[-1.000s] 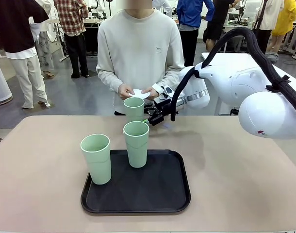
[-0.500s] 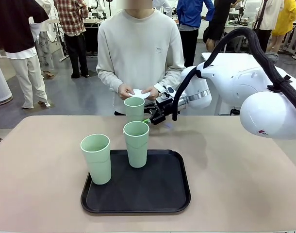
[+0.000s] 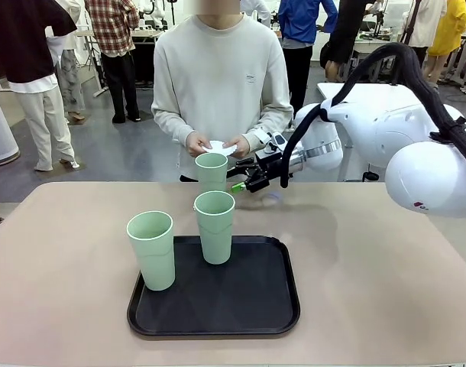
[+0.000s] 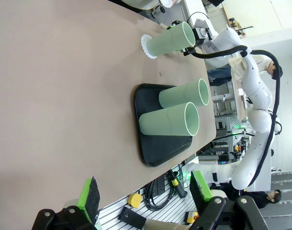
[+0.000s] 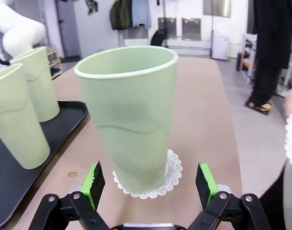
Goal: Place coasters on the table and set cups on them.
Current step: Pick up one Reusable plastic cup and place it on a coaster set by the human.
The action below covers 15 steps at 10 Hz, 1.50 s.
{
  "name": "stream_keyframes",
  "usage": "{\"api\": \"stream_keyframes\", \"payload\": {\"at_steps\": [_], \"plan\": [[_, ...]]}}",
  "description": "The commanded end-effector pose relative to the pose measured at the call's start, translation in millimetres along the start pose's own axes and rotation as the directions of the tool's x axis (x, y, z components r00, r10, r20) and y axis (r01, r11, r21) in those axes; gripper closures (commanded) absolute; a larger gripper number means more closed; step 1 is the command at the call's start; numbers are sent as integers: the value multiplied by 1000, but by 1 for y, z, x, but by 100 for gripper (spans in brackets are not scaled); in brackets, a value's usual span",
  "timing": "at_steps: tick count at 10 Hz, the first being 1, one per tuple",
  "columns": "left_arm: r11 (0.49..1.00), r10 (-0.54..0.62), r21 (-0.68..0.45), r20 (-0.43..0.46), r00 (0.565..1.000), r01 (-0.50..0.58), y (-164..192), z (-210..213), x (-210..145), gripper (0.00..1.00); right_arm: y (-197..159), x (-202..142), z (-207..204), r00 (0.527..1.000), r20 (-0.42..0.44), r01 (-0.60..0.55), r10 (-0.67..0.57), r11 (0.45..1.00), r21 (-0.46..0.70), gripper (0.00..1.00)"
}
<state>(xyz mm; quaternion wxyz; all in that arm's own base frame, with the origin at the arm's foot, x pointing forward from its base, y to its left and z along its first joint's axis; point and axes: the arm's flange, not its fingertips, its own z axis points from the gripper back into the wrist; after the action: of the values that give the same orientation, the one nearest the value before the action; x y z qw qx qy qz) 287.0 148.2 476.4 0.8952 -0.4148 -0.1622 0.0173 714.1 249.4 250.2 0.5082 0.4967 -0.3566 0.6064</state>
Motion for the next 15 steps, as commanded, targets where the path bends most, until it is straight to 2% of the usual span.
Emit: {"api": "stream_keyframes", "payload": {"at_steps": [1, 2, 4, 7, 10, 13, 15], "plan": [[1000, 1, -13, 12, 1000, -1, 0, -1, 1, 0, 48, 17, 22, 996, 0, 91, -91, 987, -131, 0], [1000, 1, -13, 12, 1000, -1, 0, -1, 1, 0, 73, 30, 37, 982, 37, 190, -186, 967, -169, 0], [1000, 1, -13, 12, 1000, -1, 0, -1, 1, 0, 122, 59, 65, 955, 25, 290, -295, 912, -290, 0], [1000, 1, -13, 12, 1000, -1, 0, -1, 1, 0, 173, 88, 99, 853, 124, 510, -507, 758, -408, 0], [1000, 1, -13, 12, 1000, -1, 0, -1, 1, 0, 202, 111, 109, 726, 144, 651, -673, 603, -461, 0], [1000, 1, -13, 12, 1000, -1, 0, -1, 1, 0, 232, 140, 108, 609, 62, 700, -790, 499, -511, 0], [1000, 1, -13, 12, 1000, -1, 0, -1, 1, 0, 251, 157, 105, 474, 51, 729, -879, 360, -583, 0]]}}
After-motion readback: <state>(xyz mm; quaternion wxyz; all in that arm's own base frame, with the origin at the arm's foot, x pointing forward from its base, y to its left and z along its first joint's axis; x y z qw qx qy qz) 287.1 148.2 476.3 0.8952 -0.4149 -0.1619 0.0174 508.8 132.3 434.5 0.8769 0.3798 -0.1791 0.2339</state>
